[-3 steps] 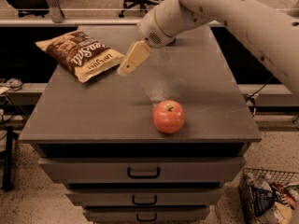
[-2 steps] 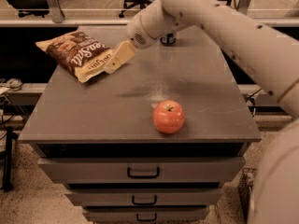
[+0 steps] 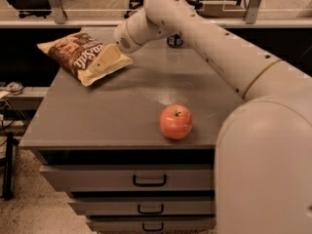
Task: Pick brown chip bag
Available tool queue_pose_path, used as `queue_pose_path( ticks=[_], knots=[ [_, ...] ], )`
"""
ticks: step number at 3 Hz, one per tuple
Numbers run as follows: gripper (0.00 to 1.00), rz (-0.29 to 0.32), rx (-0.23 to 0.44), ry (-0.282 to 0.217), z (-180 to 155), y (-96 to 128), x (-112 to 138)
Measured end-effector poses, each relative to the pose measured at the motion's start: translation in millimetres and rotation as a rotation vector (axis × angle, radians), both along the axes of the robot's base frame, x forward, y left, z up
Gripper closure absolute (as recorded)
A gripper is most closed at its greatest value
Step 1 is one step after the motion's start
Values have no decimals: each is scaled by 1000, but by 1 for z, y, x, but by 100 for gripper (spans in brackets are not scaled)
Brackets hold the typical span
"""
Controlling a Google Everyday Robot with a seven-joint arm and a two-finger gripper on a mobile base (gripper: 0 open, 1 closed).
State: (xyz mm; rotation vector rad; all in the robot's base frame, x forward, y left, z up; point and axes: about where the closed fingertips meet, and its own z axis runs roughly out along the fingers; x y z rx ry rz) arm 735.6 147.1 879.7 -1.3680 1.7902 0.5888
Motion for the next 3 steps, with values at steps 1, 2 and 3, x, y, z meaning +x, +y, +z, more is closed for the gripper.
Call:
queue_pose_path(
  ticks=[1, 2, 3],
  knots=[
    [18, 1, 10, 29, -15, 20, 11],
    [42, 2, 9, 32, -21, 31, 16],
    [64, 4, 14, 16, -16, 33, 16]
  ],
)
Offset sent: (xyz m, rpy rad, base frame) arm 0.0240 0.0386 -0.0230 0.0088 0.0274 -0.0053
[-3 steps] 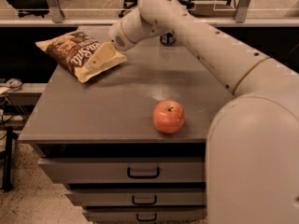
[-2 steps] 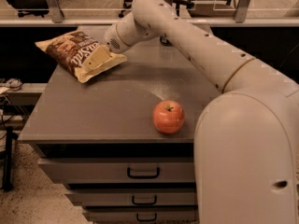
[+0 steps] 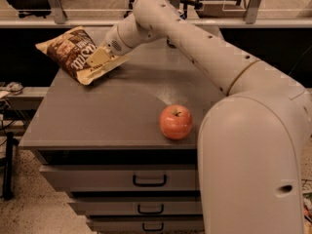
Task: Pick brown chip bag
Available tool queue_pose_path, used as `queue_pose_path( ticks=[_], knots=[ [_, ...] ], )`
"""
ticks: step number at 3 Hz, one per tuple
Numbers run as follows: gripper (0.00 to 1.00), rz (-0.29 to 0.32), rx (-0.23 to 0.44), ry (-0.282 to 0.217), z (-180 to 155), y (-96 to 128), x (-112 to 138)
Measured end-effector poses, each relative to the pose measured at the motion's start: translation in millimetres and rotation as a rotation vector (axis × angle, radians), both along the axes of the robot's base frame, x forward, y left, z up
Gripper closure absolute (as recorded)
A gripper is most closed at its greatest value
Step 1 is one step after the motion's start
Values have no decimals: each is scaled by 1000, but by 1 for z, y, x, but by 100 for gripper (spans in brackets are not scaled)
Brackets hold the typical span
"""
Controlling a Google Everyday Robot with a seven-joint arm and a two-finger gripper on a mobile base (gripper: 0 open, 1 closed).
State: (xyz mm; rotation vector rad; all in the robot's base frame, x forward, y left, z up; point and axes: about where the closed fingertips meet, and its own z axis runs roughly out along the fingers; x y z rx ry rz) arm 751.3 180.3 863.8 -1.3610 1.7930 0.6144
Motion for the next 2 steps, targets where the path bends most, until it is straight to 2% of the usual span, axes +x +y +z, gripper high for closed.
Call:
queue_pose_path(
  ticks=[1, 2],
  knots=[
    [96, 13, 29, -54, 25, -4, -14],
    [100, 26, 81, -89, 45, -8, -25]
  ],
)
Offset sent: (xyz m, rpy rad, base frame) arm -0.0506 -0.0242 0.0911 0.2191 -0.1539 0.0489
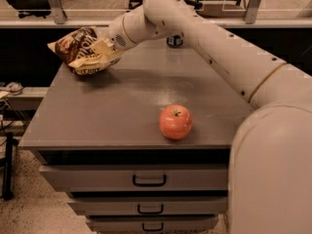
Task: Pick brown chip bag
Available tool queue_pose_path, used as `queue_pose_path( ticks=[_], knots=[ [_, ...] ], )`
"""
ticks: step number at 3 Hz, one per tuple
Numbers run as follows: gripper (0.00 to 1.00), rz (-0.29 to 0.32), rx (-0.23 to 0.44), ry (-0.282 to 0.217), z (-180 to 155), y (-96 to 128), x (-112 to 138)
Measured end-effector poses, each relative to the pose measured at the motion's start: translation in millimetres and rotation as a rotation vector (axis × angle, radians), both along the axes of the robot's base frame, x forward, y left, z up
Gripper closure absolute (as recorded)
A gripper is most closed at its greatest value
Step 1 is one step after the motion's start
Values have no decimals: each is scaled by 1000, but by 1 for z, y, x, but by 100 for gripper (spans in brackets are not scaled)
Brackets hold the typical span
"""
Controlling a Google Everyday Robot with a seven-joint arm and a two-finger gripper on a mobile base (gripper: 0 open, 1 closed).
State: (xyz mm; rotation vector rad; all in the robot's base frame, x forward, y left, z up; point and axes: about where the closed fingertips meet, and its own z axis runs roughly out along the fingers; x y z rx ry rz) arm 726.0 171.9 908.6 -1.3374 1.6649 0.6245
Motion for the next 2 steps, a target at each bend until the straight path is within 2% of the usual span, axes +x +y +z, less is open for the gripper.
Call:
queue_pose_path(
  ticks=[1, 2],
  knots=[
    [100, 54, 139, -41, 32, -2, -20],
    [100, 111, 232, -106, 62, -12, -40]
  ],
)
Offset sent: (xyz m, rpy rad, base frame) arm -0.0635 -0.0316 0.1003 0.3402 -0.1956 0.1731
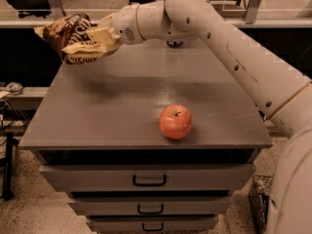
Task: Pick brown chip bag
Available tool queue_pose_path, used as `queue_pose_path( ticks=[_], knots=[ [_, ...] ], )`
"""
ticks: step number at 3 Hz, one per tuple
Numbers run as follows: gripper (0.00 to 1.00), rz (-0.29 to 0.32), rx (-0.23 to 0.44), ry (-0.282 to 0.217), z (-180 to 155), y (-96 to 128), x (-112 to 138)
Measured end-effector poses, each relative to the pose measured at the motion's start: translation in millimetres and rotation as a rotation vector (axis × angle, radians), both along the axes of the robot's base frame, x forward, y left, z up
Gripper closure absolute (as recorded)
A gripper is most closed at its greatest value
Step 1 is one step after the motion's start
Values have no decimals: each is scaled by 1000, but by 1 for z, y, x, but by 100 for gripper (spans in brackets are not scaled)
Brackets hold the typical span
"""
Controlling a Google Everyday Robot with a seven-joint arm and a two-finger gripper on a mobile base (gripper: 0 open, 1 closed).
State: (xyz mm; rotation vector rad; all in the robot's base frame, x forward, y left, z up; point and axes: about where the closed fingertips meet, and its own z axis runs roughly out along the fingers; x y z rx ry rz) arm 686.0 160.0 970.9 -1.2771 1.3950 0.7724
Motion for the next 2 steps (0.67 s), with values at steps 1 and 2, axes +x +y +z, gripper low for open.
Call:
queue_pose_path(
  ticks=[1, 2],
  knots=[
    [100, -11, -11, -95, 19, -32, -12],
    [100, -51, -82, -120, 17, -75, -13]
  ],
)
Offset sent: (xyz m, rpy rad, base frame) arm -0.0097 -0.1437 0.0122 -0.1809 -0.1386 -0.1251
